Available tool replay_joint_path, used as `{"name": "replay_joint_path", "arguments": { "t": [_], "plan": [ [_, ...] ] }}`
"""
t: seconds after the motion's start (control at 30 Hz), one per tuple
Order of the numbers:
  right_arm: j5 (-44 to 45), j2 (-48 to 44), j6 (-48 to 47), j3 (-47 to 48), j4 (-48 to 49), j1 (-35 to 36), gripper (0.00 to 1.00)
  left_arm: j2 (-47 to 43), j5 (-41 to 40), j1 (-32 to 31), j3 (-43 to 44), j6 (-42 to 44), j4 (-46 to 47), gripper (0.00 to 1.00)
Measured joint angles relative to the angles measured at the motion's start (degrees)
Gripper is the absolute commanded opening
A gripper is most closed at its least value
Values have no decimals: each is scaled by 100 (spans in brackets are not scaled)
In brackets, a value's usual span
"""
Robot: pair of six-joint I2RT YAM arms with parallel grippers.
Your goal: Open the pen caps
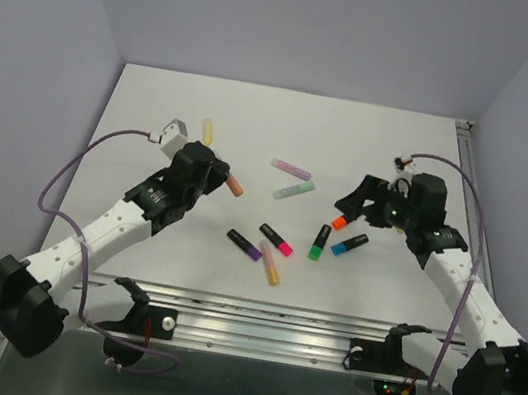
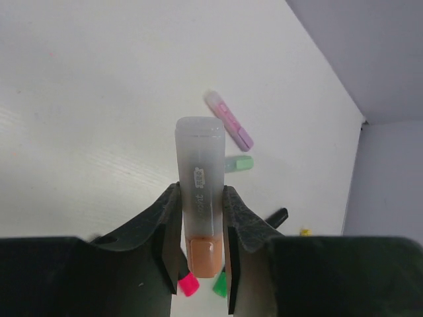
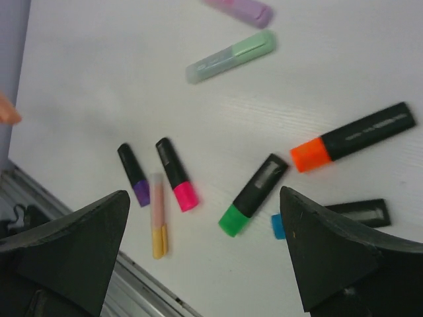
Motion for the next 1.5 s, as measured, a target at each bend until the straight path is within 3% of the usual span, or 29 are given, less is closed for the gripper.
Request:
{"name": "replay_joint_path", "arguments": {
  "t": [0.13,0.27,0.47,0.73,0.93,1.03,1.2,1.27,1.3,1.5],
  "plan": [
    [-122,391,-166,107,149,1283,100,837,560,0,378,271,841,0],
    [-173,584,-302,118,498,1897,100,1292,1182,-9,420,356,1414,0],
    [-2,1209,-518,468,909,2430,100,1353,1799,-164,420,304,1921,0],
    [127,1985,-612,907,1587,2820,98,1355,1941,-350,417,48,2022,0],
    [109,2264,-529,1126,1923,2953,68,1449,1930,-461,417,-20,2026,0],
    [101,2393,-442,1202,2057,2973,47,1526,1932,-494,417,-35,2017,0],
    [101,2503,-378,1270,2050,3008,30,1545,1834,-514,417,-70,2004,0],
    [144,2524,-356,1276,2039,3012,14,1545,1784,-527,420,-68,2000,0],
    [238,2531,-310,1276,1985,3008,1,1543,1746,-527,420,-68,1978,0],
    [247,2540,-214,1287,1941,3008,1,1547,1563,-566,457,-66,1906,0]
  ]
}}
